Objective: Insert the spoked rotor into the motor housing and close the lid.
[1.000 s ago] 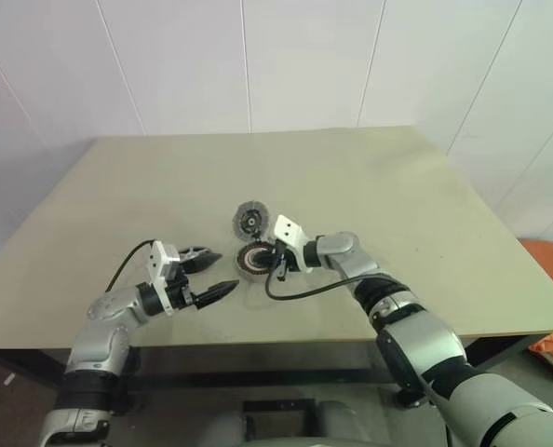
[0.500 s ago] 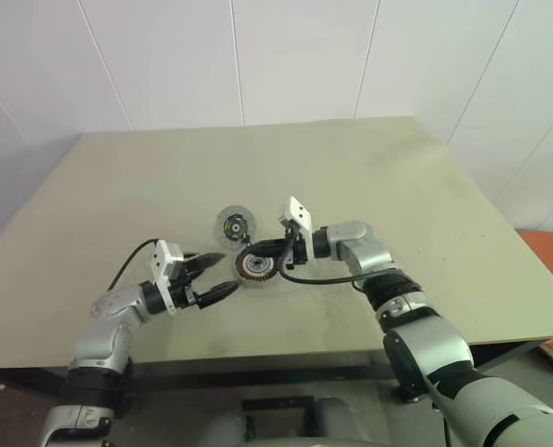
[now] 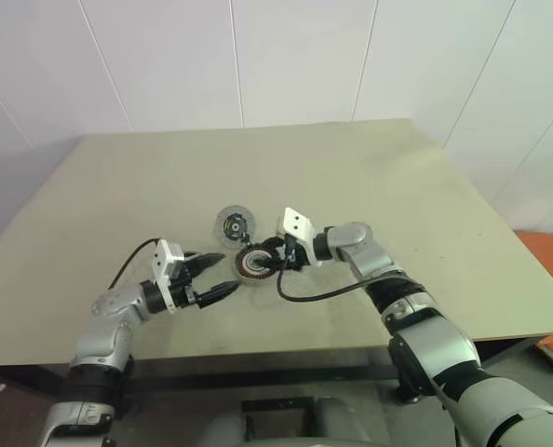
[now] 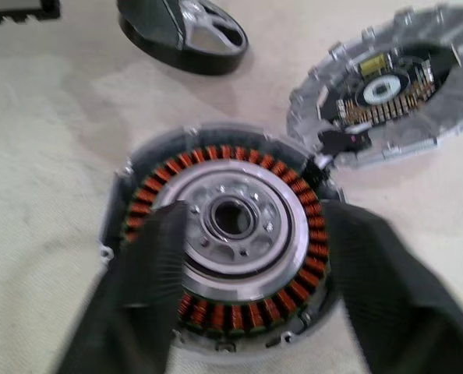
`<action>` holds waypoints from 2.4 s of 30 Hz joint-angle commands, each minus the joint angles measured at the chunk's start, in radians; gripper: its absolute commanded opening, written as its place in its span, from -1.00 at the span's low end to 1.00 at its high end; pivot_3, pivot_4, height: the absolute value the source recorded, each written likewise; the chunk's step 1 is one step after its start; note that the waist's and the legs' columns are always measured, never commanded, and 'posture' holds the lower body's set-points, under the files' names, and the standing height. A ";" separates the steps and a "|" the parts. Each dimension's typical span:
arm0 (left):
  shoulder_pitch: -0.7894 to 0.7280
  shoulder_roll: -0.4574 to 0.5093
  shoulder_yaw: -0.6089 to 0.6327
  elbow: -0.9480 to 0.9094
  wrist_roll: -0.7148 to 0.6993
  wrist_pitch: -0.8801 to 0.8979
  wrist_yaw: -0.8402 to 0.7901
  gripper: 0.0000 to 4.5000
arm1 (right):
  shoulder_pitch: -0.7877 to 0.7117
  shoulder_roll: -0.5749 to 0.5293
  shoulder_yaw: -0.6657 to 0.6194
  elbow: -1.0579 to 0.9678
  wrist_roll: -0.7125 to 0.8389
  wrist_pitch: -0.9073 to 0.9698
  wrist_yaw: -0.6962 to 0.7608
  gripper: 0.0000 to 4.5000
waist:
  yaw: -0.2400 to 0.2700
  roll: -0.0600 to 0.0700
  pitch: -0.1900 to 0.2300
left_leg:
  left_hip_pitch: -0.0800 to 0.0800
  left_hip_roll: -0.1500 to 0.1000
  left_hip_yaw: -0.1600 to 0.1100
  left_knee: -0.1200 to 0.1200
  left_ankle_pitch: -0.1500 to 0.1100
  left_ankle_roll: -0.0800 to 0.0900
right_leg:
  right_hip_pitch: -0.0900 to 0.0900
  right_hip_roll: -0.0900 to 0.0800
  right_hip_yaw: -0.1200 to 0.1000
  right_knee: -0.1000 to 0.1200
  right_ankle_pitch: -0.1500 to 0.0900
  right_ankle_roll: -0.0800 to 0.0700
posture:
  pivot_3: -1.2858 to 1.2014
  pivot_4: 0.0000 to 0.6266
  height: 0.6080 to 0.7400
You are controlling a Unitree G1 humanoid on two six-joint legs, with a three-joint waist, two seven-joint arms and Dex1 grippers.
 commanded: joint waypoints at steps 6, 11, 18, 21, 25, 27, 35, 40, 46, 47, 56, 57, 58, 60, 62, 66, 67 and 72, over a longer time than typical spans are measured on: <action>-0.021 -0.001 0.006 -0.002 0.000 -0.022 -0.002 1.00 | -0.042 0.021 -0.007 0.015 -0.009 0.003 -0.061 0.44 | 0.000 0.000 0.000 | 0.000 0.000 0.001 0.000 0.000 0.000 | 0.000 0.000 0.001 0.000 0.000 0.000 | 0.03 -1.00 1.00; -0.019 -0.002 0.005 -0.003 0.002 -0.021 -0.002 1.00 | -0.072 0.010 0.004 -0.020 -0.011 0.026 -0.043 0.44 | 0.000 0.000 0.000 | 0.000 0.000 0.001 0.000 0.000 0.000 | 0.000 0.000 0.001 0.000 0.000 0.000 | 0.03 -1.00 1.00; -0.017 -0.008 0.000 0.002 0.005 -0.023 -0.001 1.00 | -0.140 -0.016 0.060 -0.105 -0.065 0.045 -0.021 0.44 | 0.000 0.000 0.000 | 0.000 0.000 0.001 0.000 0.000 0.000 | 0.000 0.000 0.001 0.001 0.000 0.000 | 0.03 -1.00 1.00; -0.015 -0.014 -0.002 -0.001 0.004 -0.024 0.002 1.00 | -0.151 -0.023 0.098 -0.098 -0.128 -0.019 -0.076 0.44 | 0.001 -0.001 0.000 | 0.000 0.000 0.001 0.000 0.000 0.000 | 0.000 0.000 0.001 0.001 0.000 0.000 | 0.03 -1.00 1.00; -0.009 -0.019 -0.002 -0.005 0.004 -0.025 0.006 1.00 | -0.142 -0.021 0.138 -0.080 -0.191 -0.121 -0.153 0.44 | 0.000 -0.001 -0.001 | 0.000 0.000 0.001 0.000 0.000 0.000 | 0.000 0.000 0.001 0.001 0.000 0.000 | 0.03 -1.00 1.00; -0.007 -0.019 -0.001 -0.007 0.003 -0.025 0.007 1.00 | -0.129 -0.021 0.153 -0.078 -0.209 -0.143 -0.172 0.44 | 0.000 -0.001 -0.001 | 0.000 0.000 0.001 0.000 0.000 0.000 | 0.000 0.000 0.001 0.001 0.000 0.000 | 0.03 -1.00 1.00; -0.003 -0.017 0.001 -0.007 0.004 -0.027 0.006 1.00 | -0.091 -0.034 0.197 -0.109 -0.249 -0.178 -0.168 0.44 | 0.000 -0.001 -0.001 | 0.000 0.000 0.002 0.000 0.000 0.000 | 0.000 0.000 0.001 0.001 0.000 0.000 | 0.03 -1.00 1.00; 0.000 -0.018 0.000 -0.009 0.002 -0.027 0.006 1.00 | -0.083 -0.051 0.228 -0.096 -0.300 -0.225 -0.204 0.44 | 0.000 -0.002 -0.001 | 0.001 0.000 0.001 0.000 0.000 0.000 | 0.000 0.000 0.001 0.001 0.000 0.000 | 0.03 -1.00 1.00; -0.004 -0.021 0.000 -0.008 0.003 -0.029 0.010 1.00 | -0.050 -0.051 0.242 -0.083 -0.323 -0.250 -0.218 0.44 | 0.000 -0.003 -0.002 | 0.003 0.000 0.001 0.000 0.000 0.000 | 0.002 0.000 0.002 0.001 0.000 0.000 | 0.03 -1.00 1.00; -0.004 -0.021 0.000 -0.007 0.003 -0.030 0.010 1.00 | -0.049 -0.050 0.238 -0.084 -0.318 -0.246 -0.213 0.44 | 0.000 -0.003 -0.002 | 0.004 0.000 0.001 0.000 0.000 0.000 | 0.003 0.000 0.002 0.001 0.000 0.000 | 0.03 -1.00 1.00; -0.011 -0.022 -0.002 -0.002 0.005 -0.033 0.011 1.00 | -0.022 -0.055 0.239 -0.161 -0.293 -0.281 -0.163 0.44 | 0.000 -0.003 -0.002 | 0.014 0.000 0.002 -0.001 0.000 0.000 | 0.013 0.000 0.002 0.000 -0.003 0.003 | 0.03 -1.00 1.00; -0.011 -0.022 -0.002 -0.002 0.005 -0.034 0.012 1.00 | -0.021 -0.052 0.240 -0.167 -0.295 -0.287 -0.170 0.44 | 0.000 -0.004 -0.002 | 0.014 0.000 0.002 -0.001 0.000 0.000 | 0.013 0.000 0.002 0.000 -0.003 0.003 | 0.03 -1.00 1.00; -0.010 -0.022 -0.003 -0.002 0.004 -0.035 0.012 1.00 | -0.023 -0.045 0.241 -0.168 -0.300 -0.298 -0.188 0.44 | 0.000 -0.004 -0.002 | 0.014 0.000 0.002 -0.001 0.000 0.000 | 0.013 0.000 0.002 0.000 -0.003 0.003 | 0.03 -1.00 1.00; -0.009 -0.021 -0.003 -0.003 0.004 -0.036 0.013 1.00 | -0.026 -0.037 0.243 -0.165 -0.309 -0.313 -0.216 0.44 | -0.001 -0.004 -0.002 | 0.015 0.000 0.001 -0.001 0.000 0.000 | 0.013 0.000 0.002 0.000 -0.003 0.003 | 0.03 -1.00 1.00; -0.008 -0.021 -0.003 -0.003 0.004 -0.037 0.014 1.00 | -0.030 -0.031 0.243 -0.159 -0.318 -0.324 -0.237 0.44 | -0.001 -0.004 -0.001 | 0.015 0.001 0.001 -0.001 0.000 0.000 | 0.013 0.000 0.002 0.001 -0.003 0.003 | 0.03 -1.00 1.00; -0.006 -0.021 -0.002 -0.003 0.005 -0.039 0.018 1.00 | -0.038 -0.031 0.247 -0.140 -0.338 -0.346 -0.279 0.44 | -0.001 -0.004 -0.001 | 0.015 0.001 0.001 -0.001 0.000 0.000 | 0.013 0.000 0.002 0.001 -0.003 0.003 | 0.03 -1.00 1.00; -0.006 -0.021 -0.002 -0.004 0.005 -0.039 0.019 1.00 | -0.042 -0.029 0.244 -0.133 -0.339 -0.351 -0.292 0.44 | 0.000 -0.004 -0.001 | 0.015 0.001 0.001 -0.001 0.000 0.000 | 0.013 0.000 0.002 0.001 -0.003 0.003 | 0.03 -1.00 1.00; -0.006 -0.022 -0.003 -0.002 0.006 -0.040 0.022 1.00 | -0.069 -0.025 0.206 -0.122 -0.295 -0.330 -0.279 0.44 | 0.000 -0.005 -0.001 | 0.015 0.001 0.001 -0.001 0.000 0.000 | 0.013 0.000 0.002 0.000 -0.003 0.002 | 0.03 -1.00 1.00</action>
